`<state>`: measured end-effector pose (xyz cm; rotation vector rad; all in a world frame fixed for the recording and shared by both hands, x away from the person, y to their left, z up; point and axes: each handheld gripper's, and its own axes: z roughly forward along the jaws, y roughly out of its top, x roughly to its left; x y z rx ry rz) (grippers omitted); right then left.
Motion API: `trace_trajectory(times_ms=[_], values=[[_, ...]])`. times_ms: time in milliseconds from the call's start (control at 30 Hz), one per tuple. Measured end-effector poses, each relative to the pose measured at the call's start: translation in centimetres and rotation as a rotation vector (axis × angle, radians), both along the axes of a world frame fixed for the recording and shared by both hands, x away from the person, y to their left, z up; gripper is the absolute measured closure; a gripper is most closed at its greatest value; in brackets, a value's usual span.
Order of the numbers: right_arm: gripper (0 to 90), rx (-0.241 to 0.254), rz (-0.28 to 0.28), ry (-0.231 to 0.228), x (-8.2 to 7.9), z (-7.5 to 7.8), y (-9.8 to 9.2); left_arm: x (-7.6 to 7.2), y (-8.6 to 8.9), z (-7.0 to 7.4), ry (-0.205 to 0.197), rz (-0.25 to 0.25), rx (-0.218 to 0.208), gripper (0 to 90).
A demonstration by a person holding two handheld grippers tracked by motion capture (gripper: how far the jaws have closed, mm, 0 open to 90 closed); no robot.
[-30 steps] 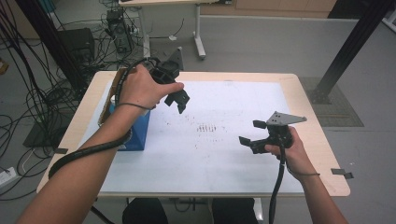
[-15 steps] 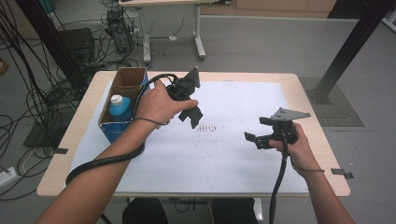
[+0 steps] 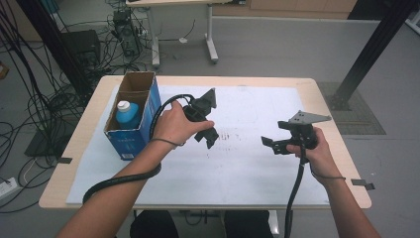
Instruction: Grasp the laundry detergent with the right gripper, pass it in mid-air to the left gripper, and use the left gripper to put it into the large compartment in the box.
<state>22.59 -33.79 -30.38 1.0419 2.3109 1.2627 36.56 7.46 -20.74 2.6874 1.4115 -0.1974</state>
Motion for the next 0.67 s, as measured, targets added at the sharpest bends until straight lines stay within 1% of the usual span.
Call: trace_trajectory(times_ms=[33,67,100,167,200,233,333,400,467,533,567,633,667], values=[[11.2,0.000,0.002,0.000,0.04,0.01,0.03,0.02,0.08,-0.13,0.002,0.007,0.000,5.8],[11.2,-0.002,0.002,0.000,0.04,0.06,0.10,0.08,0.12,-0.17,0.004,0.000,0.001,5.8],[11.2,-0.001,0.003,-0.001,0.04,0.06,0.10,0.06,0.19,-0.22,0.005,0.006,0.001,5.8],[11.2,0.000,0.002,-0.001,0.06,0.07,0.16,0.03,0.44,-0.34,0.006,0.013,-0.007,5.8],[11.2,-0.001,0.002,0.000,0.08,0.06,0.17,0.03,0.42,-0.35,0.006,0.012,-0.005,5.8],[11.1,-0.002,0.004,0.000,0.09,0.06,0.21,0.06,0.60,-0.46,0.009,0.015,-0.013,5.8],[11.1,-0.002,0.005,-0.002,0.06,0.06,0.23,0.04,0.53,-0.48,0.006,0.014,-0.005,5.8],[11.2,-0.003,0.005,-0.003,-0.02,0.15,0.29,0.10,0.70,-0.41,0.013,0.010,-0.019,5.8],[11.1,0.004,0.004,-0.003,-0.04,0.12,0.24,-0.06,0.58,-0.29,0.006,0.012,-0.017,5.8],[11.1,0.001,0.006,-0.004,-0.03,0.16,0.27,-0.05,0.64,-0.23,0.008,0.007,-0.028,5.8],[11.2,0.004,0.005,-0.004,-0.07,0.19,0.27,-0.19,0.53,-0.17,0.000,0.008,-0.024,5.8],[11.1,0.004,0.005,-0.007,-0.11,0.20,0.27,-0.20,0.64,-0.10,0.003,0.008,-0.034,5.8],[11.1,0.003,0.005,-0.008,-0.14,0.22,0.28,-0.34,0.58,-0.05,-0.003,0.007,-0.034,5.8]])
